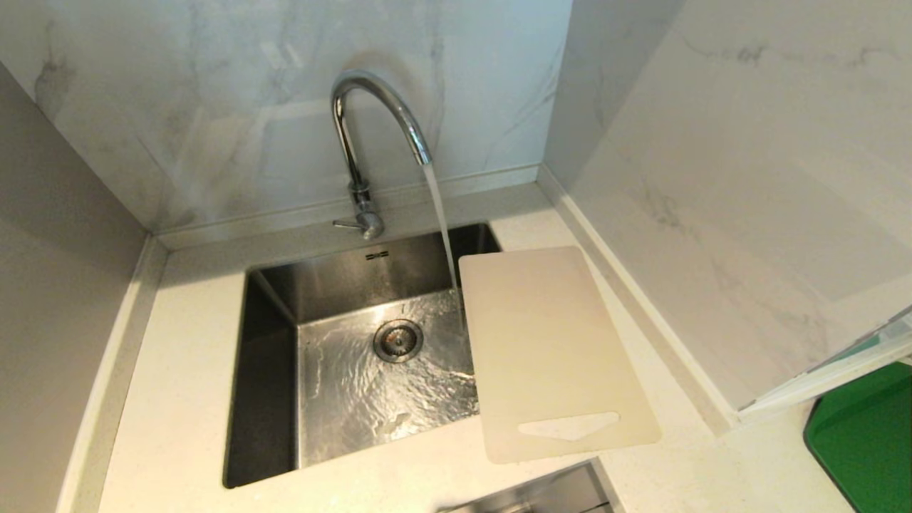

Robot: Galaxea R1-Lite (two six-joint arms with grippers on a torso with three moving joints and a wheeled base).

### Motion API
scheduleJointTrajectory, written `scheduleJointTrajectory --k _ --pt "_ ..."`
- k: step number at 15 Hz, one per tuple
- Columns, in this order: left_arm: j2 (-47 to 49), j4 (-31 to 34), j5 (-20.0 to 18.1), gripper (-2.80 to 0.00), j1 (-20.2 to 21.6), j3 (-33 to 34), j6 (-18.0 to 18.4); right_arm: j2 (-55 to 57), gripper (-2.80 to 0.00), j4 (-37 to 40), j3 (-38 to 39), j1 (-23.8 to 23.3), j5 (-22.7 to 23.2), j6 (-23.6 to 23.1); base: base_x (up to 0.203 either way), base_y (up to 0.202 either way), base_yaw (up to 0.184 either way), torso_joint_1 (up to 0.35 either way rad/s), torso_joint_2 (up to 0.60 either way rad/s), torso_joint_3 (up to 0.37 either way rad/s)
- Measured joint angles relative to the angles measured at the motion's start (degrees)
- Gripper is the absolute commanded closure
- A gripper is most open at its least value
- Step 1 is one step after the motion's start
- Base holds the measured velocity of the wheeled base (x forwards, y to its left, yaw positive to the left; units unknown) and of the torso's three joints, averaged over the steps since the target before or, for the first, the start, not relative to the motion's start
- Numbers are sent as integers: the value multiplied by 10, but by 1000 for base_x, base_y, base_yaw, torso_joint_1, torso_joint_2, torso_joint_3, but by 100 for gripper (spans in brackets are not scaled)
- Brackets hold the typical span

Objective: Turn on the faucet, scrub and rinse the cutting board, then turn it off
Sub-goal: Pick up the cutting board

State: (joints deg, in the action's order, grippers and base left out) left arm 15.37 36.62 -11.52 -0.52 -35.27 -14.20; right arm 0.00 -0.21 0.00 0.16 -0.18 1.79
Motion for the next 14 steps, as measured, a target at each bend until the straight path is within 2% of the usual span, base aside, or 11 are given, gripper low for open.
scheduleJointTrajectory --k 3,4,6,9,14 --pt "-59 -7 1 0 -2 35 11 0 0 0 0 0 0 0 0 0 0 0 0 0" --pt "-81 -16 2 0 0 52 28 0 0 0 0 0 0 0 0 0 0 0 0 0" --pt "-121 -52 22 0 1 102 85 0 0 0 0 0 0 0 0 0 0 0 0 0" --pt "-146 -170 63 0 3 163 111 0 0 0 0 0 0 0 0 0 0 0 0 0" --pt "-154 -315 84 0 3 274 126 0 0 0 0 0 0 0 0 0 0 0 0 0"
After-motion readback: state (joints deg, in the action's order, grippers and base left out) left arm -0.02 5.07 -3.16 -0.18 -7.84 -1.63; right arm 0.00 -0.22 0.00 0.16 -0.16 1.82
